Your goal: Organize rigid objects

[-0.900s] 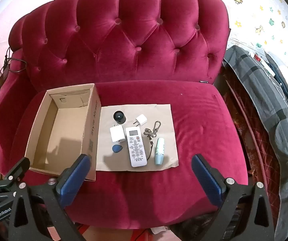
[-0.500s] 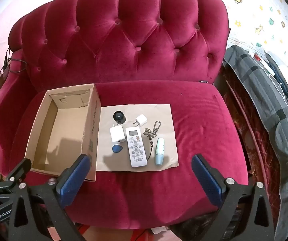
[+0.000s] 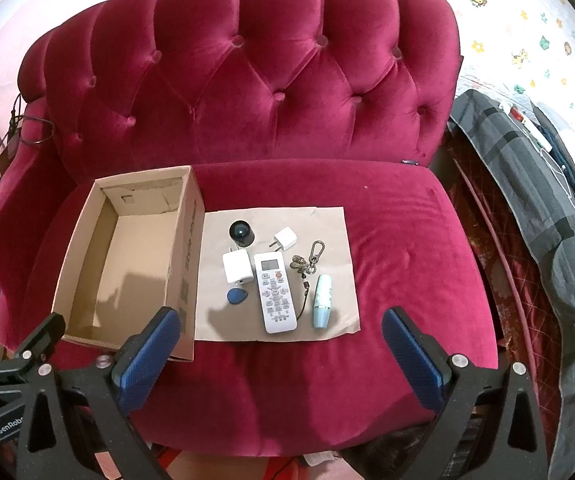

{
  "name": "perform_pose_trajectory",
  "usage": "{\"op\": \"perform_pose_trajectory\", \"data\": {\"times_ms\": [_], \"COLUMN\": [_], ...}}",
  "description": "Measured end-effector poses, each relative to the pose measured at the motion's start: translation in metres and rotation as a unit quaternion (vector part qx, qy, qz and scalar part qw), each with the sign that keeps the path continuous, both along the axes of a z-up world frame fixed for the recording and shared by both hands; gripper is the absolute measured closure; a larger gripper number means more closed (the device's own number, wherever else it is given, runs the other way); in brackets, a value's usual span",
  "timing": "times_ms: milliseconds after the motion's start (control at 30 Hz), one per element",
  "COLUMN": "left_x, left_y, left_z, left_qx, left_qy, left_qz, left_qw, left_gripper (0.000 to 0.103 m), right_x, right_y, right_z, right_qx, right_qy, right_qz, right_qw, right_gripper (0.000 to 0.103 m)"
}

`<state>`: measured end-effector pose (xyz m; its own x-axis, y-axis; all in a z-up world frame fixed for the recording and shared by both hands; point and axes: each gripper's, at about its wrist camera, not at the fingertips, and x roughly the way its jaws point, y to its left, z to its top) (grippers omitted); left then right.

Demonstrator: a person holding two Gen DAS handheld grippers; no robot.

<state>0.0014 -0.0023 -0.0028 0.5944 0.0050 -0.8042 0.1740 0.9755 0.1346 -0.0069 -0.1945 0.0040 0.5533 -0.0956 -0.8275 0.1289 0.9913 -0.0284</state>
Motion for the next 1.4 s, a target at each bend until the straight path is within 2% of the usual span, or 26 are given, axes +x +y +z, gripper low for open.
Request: {"op": "perform_pose_trajectory", "data": {"times_ms": [1400], "left_x": [0.015], "left_y": [0.011], "left_z": [-0.004], "left_qx": [-0.002], "left_qy": [0.003], "left_qz": [0.002], "left_qw": [1.0000], "left_gripper": [0.000], "right_x": [0.008], "right_y": [0.004], "right_z": [0.000], "right_qx": [-0.001], "right_qy": [-0.007], "right_qz": [0.006], "right_qw": [1.000], "right_gripper": [0.000]}}
